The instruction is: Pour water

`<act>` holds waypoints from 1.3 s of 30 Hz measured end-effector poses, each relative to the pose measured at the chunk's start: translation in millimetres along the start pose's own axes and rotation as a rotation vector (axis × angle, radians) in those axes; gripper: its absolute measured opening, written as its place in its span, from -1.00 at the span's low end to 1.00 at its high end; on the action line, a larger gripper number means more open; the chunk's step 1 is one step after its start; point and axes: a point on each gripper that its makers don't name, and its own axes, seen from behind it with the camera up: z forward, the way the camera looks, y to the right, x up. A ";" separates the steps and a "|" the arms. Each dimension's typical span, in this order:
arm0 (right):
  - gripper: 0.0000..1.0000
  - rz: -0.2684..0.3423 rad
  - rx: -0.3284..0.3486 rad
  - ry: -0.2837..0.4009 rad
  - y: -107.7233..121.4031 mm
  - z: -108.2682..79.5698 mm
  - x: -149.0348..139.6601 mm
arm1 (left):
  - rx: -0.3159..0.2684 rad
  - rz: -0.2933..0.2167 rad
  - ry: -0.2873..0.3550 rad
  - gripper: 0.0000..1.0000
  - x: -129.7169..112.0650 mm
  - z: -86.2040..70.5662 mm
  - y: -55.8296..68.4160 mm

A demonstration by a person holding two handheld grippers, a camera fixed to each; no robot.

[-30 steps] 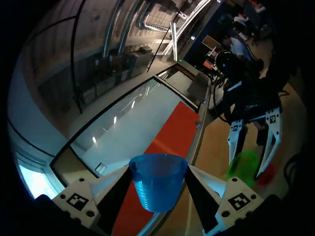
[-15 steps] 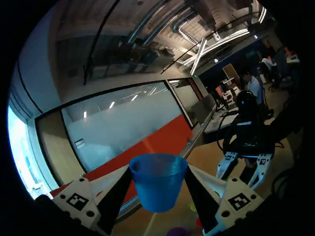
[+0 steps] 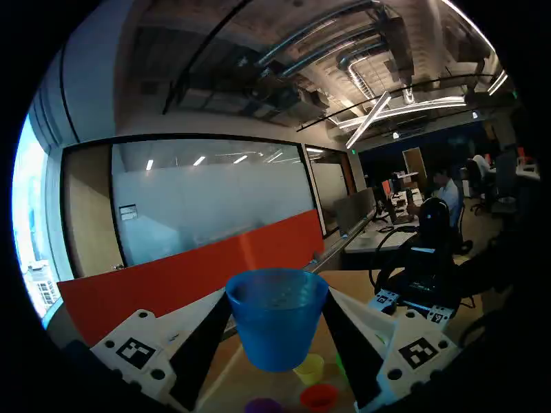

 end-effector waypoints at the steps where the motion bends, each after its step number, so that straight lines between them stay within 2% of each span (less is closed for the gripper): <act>1: 0.80 0.000 0.000 0.001 0.0 0.0 0.1 | -0.002 -0.010 -0.001 0.74 -0.6 0.0 0.3; 6: 0.79 0.002 0.002 0.002 -0.4 -0.5 1.0 | -0.010 -0.039 -0.005 0.74 -3.0 -0.3 0.7; 12: 0.80 0.004 -0.001 -0.001 1.3 -1.1 1.0 | -0.008 -0.033 -0.032 0.73 -11.9 -2.6 -1.0; 26: 0.80 0.016 -0.040 -0.030 16.2 -11.2 -3.2 | 0.007 -0.028 -0.133 0.74 -58.6 -11.5 -6.7; 39: 0.80 0.042 -0.084 -0.061 36.0 -26.7 -12.7 | 0.010 -0.053 -0.205 0.75 -100.5 -23.5 -7.9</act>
